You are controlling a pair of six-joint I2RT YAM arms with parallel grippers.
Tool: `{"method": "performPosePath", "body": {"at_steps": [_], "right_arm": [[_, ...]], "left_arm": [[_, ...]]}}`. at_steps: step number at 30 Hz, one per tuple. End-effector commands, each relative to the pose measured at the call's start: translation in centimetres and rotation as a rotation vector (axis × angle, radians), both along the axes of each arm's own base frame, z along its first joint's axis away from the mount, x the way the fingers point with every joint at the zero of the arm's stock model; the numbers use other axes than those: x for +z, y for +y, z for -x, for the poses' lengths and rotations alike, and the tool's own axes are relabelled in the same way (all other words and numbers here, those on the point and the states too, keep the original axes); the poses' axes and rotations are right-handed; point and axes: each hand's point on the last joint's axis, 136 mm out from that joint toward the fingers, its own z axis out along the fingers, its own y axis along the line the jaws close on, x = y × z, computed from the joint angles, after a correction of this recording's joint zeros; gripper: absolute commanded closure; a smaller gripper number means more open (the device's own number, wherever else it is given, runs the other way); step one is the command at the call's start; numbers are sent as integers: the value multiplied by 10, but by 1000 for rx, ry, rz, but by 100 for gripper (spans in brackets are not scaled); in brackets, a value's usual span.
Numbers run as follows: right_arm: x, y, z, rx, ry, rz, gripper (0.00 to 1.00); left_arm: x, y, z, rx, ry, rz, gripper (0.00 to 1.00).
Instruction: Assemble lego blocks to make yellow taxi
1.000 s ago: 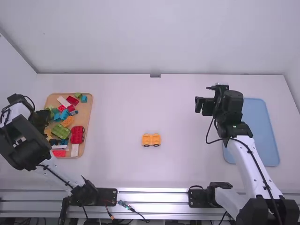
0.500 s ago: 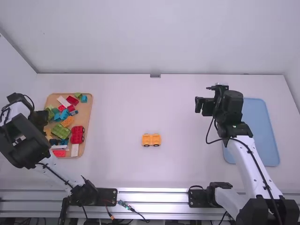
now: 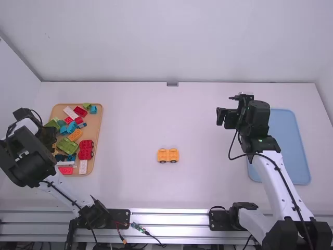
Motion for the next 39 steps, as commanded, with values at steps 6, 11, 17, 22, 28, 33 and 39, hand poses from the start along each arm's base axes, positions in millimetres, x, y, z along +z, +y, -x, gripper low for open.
{"method": "performPosePath", "body": {"at_steps": [6,11,17,22,28,33,39], "right_arm": [[15,3,-6,8,-30,-5,1],[15,3,-6,8,-30,-5,1],[15,3,-6,8,-30,-5,1],[15,3,-6,11,-32,-1,1],[15,2,-6,9,-30,3,1],[15,2,-6,9,-31,3,1],[15,2,-7,9,-33,3,1]], "left_arm": [[-12,-5,1,15,-21,41,30],[-10,-5,-3,28,-50,52,19],[-13,-11,9,82,9,68,8],[-14,-18,7,76,-18,118,8],[-6,-9,1,93,-73,124,14],[5,-1,-6,91,-95,103,16],[21,-10,-12,78,-114,171,12]]}}
